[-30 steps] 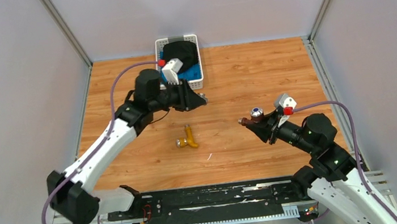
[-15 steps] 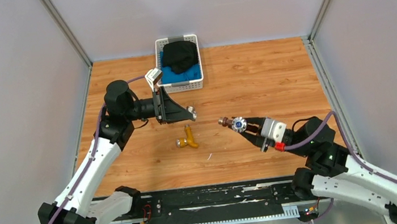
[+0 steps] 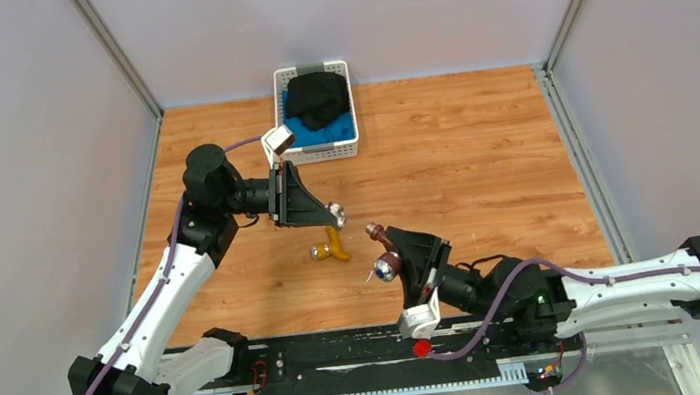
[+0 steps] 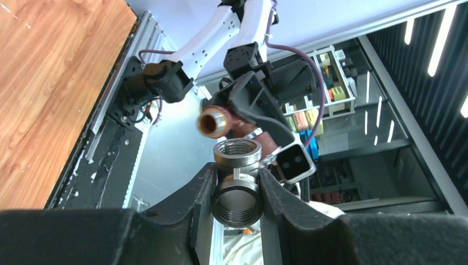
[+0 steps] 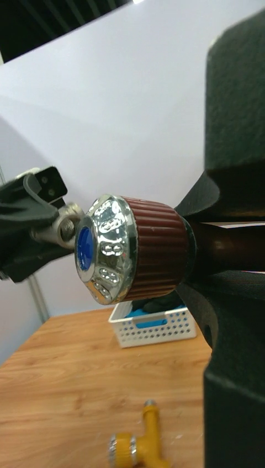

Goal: Install the water faucets
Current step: Install the water faucet onto the adaptor.

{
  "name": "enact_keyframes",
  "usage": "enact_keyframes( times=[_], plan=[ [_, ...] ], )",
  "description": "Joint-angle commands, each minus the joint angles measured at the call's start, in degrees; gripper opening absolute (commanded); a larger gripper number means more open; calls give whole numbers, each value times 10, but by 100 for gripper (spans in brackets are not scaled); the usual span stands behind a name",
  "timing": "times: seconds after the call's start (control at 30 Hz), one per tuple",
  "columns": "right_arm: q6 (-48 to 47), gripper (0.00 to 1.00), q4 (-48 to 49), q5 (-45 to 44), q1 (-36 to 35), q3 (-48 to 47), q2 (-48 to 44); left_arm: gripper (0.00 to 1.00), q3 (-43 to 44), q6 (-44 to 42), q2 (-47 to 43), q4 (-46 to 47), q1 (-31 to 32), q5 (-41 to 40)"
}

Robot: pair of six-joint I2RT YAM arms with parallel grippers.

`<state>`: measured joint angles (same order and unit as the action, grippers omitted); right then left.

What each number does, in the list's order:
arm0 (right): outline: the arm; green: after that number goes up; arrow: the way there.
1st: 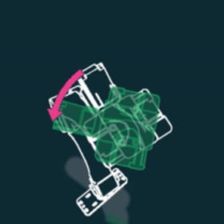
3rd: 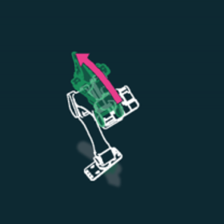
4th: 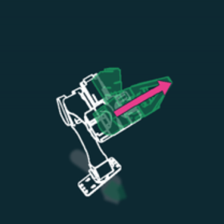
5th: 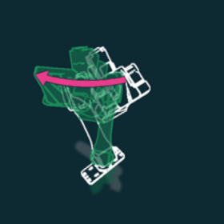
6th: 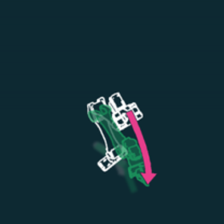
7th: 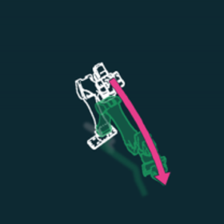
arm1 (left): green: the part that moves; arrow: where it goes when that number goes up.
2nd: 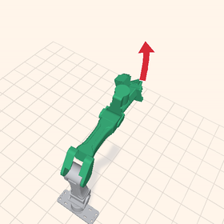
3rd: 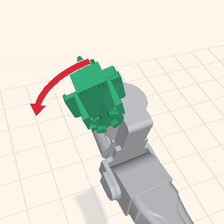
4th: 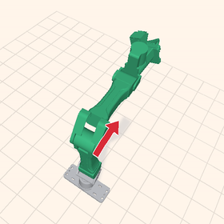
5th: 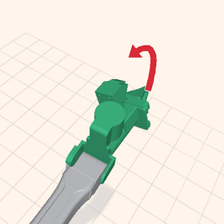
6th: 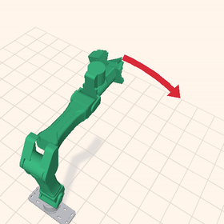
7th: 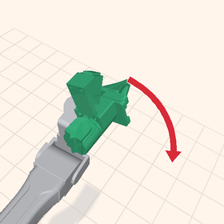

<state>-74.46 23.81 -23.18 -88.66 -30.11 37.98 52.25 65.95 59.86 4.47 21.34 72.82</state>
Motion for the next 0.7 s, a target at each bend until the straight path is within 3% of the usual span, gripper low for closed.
enact_keyframes(
  times=[0.0,0.3,0.5,0.67],
  plan=[
    [-183,0,93,-79,-29,22,19,0,-5,-30,3,14,-2,50],
    [-304,0,178,-97,-48,29,119,0,4,-9,27,13,-2,58],
    [-345,0,306,-100,-59,41,169,0,-16,-10,28,9,-2,60],
    [-358,0,342,-80,-65,40,184,0,-14,0,17,11,-2,63]
  ],
)
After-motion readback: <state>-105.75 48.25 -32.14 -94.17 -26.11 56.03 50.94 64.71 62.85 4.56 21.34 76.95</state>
